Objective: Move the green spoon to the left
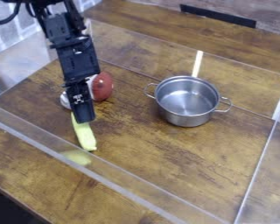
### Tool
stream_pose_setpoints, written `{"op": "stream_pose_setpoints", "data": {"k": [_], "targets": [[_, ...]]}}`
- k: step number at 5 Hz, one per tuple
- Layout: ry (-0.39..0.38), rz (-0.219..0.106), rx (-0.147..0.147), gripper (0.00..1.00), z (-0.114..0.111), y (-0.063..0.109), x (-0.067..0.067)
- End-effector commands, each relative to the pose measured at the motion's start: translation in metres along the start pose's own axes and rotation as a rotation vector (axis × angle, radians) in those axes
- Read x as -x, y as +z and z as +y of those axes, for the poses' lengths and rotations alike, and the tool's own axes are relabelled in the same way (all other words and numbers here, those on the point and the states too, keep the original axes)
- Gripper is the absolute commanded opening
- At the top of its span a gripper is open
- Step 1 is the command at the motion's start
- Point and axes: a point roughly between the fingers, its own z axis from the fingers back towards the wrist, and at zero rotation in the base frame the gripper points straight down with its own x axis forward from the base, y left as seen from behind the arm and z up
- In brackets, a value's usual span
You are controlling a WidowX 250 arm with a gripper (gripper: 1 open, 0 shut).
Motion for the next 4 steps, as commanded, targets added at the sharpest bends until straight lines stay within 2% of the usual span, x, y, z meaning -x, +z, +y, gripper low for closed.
{"op": "stream_pose_setpoints", "data": {"k": [1,3,4], "targets": [[0.032,-0.044,-0.046,0.00,0.006,0.003,0.001],[0.145,-0.093,-0.062,0.00,0.016,-0.012,0.008],[0.168,-0.101,-0.064,0.00,0.023,-0.003,0.012]]}}
